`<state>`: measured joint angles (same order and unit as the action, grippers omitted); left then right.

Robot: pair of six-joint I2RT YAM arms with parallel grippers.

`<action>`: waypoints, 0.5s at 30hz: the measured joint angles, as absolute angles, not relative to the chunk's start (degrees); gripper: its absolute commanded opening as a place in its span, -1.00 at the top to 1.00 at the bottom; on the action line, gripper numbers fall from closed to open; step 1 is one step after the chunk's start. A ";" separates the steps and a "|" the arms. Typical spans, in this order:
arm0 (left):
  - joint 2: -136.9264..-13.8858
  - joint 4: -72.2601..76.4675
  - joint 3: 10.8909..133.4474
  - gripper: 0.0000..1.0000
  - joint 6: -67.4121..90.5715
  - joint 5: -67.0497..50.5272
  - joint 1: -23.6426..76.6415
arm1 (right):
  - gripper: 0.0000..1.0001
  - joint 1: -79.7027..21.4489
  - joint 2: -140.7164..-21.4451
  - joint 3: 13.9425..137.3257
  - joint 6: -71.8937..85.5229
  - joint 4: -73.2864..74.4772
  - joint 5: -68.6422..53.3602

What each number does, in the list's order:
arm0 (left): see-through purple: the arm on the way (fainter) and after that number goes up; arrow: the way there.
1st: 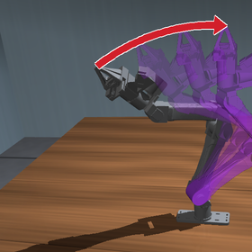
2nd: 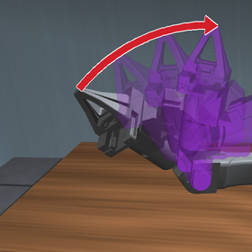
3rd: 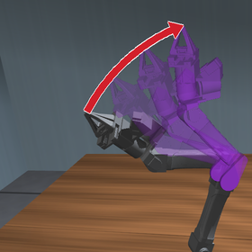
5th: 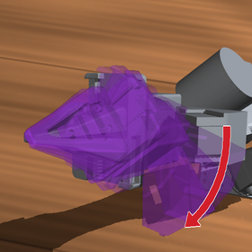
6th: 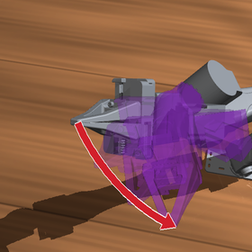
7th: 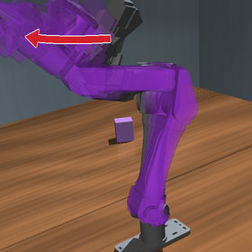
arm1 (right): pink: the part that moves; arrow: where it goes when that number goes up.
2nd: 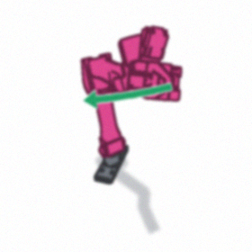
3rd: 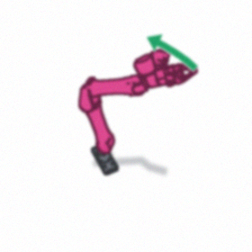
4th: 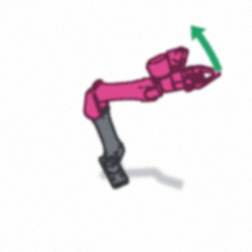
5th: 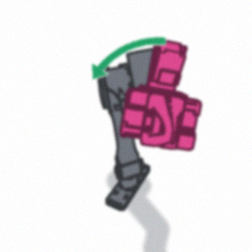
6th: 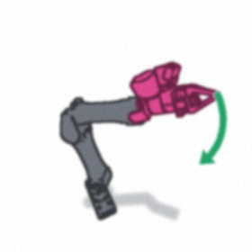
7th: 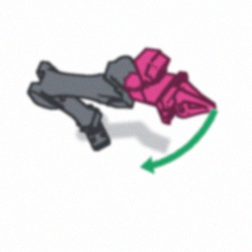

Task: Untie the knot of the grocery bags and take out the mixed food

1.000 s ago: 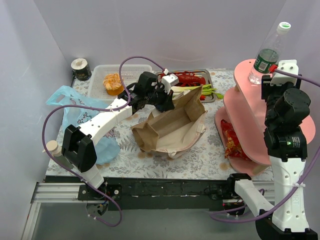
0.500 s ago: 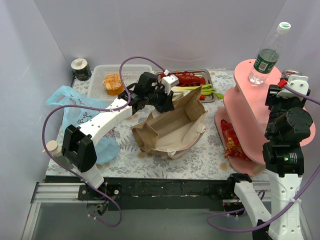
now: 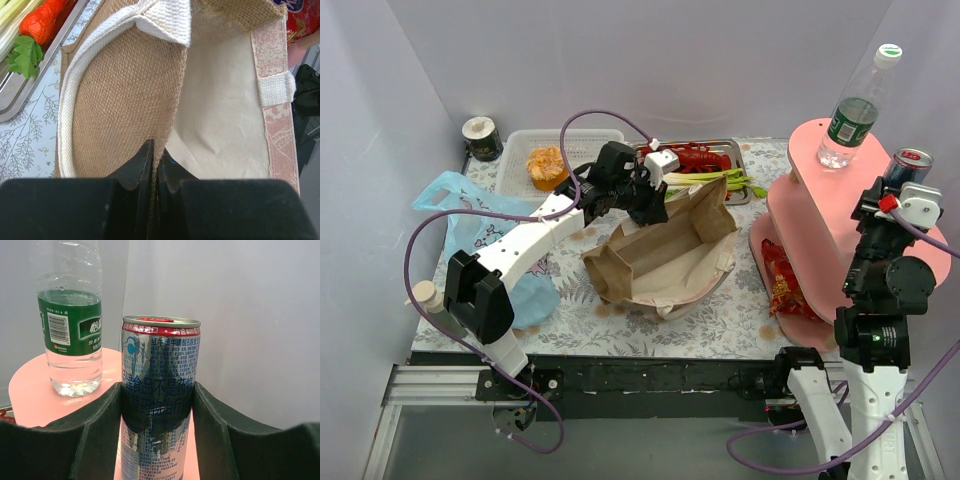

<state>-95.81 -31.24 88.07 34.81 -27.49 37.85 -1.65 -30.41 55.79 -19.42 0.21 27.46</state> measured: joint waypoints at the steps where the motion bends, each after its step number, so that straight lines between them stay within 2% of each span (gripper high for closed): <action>1: -95.88 -31.64 88.40 0.90 34.72 -27.51 37.91 | 0.97 -1.56 -29.91 55.02 -19.42 -0.69 27.44; 3: -96.14 -32.53 89.10 0.90 34.68 -27.57 38.06 | 0.97 -1.50 -29.17 54.06 -19.40 -1.87 27.31; 5: -96.62 -33.28 89.97 0.90 34.63 -27.66 38.20 | 0.80 -1.50 -28.45 53.41 -19.35 -2.52 27.27; 6: -96.99 -33.56 90.52 0.90 34.68 -27.75 38.24 | 0.63 -1.50 -28.12 53.06 -19.33 -2.85 27.31; 7: -97.30 -33.69 90.91 0.90 34.70 -27.81 38.26 | 0.34 -1.48 -27.81 52.73 -19.31 -3.11 27.29; 11: -99.11 -34.30 92.33 0.90 34.79 -28.12 38.37 | -0.23 -1.41 -26.48 51.99 -19.27 -3.25 27.27; 12: -99.35 -34.35 92.38 0.89 34.79 -28.16 38.41 | -0.45 -1.30 -26.17 51.94 -19.22 -3.16 27.20; 14: -99.55 -34.65 92.49 0.89 34.76 -28.47 38.48 | -0.74 -1.10 -25.87 51.94 -19.11 -2.83 27.24; 15: -99.63 -34.92 92.64 0.89 34.74 -28.62 38.48 | -0.95 -1.02 -25.71 51.94 -19.18 -1.69 27.31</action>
